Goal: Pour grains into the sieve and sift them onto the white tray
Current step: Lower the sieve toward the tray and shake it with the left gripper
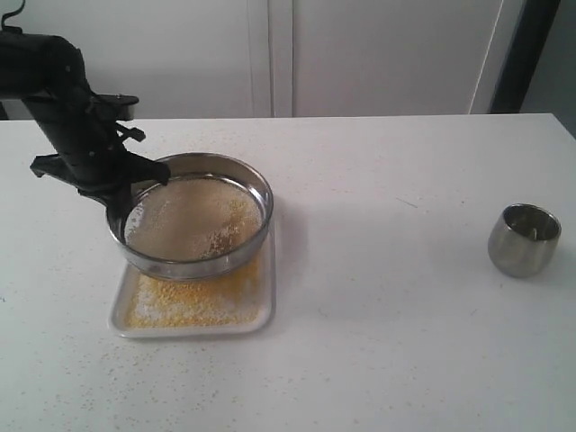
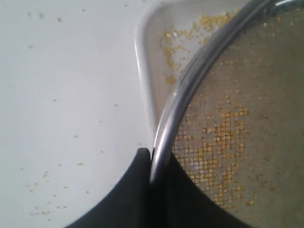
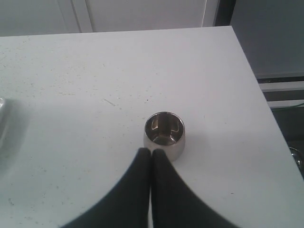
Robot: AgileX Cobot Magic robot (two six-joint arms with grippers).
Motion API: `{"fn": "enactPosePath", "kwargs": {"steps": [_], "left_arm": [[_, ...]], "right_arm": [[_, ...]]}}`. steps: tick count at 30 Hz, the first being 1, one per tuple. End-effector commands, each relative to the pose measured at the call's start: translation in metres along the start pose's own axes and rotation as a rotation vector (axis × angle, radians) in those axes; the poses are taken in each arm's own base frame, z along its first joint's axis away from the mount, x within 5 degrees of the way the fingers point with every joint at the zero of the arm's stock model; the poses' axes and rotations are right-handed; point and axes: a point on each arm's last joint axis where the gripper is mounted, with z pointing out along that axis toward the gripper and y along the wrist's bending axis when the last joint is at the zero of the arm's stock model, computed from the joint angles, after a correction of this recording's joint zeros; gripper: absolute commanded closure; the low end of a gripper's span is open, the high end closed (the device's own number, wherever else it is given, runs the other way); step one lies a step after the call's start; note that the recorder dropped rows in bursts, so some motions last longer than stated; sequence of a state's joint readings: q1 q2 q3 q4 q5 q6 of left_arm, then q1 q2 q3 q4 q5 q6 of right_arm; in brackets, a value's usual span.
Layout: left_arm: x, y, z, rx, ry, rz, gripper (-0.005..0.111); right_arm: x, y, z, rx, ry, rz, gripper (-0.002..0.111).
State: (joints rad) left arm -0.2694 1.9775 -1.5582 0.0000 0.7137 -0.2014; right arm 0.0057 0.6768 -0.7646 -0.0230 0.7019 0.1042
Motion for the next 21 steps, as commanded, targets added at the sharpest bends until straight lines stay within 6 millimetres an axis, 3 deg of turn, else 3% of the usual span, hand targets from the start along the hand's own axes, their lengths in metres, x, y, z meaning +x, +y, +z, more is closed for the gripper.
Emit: {"fn": "enactPosePath", "kwargs": {"steps": [1,4,5,8,10,14,18,21], "left_arm": [[0.001,-0.018,-0.008,0.122,-0.030,0.219,0.107],[-0.008,0.012,-0.005,0.033,-0.094,-0.143,0.107],[-0.005,0.013,-0.005,0.064,-0.059,-0.173,0.107],[0.007,-0.016,-0.008,0.193,0.043,0.131,0.107],[0.005,-0.022,-0.008,0.137,-0.010,0.227,0.107],[-0.004,0.010,-0.008,0.006,-0.065,-0.101,0.107],[0.007,-0.002,-0.007,0.046,0.040,0.116,0.107],[0.004,-0.003,-0.005,0.046,0.021,0.041,0.107]], "right_arm": [[-0.001,-0.001,-0.002,0.005,-0.016,0.004,0.108],[-0.001,-0.001,-0.002,0.005,-0.016,0.004,0.108],[-0.001,-0.001,-0.002,0.005,-0.018,0.004,0.108],[-0.001,-0.001,-0.002,0.005,-0.020,0.004,0.108],[-0.001,-0.001,-0.002,0.005,-0.020,0.004,0.108],[-0.001,-0.001,-0.002,0.005,-0.020,0.004,0.108],[-0.001,-0.001,-0.002,0.005,-0.020,0.004,0.108],[-0.001,-0.001,-0.002,0.005,-0.020,0.004,0.108]]}}
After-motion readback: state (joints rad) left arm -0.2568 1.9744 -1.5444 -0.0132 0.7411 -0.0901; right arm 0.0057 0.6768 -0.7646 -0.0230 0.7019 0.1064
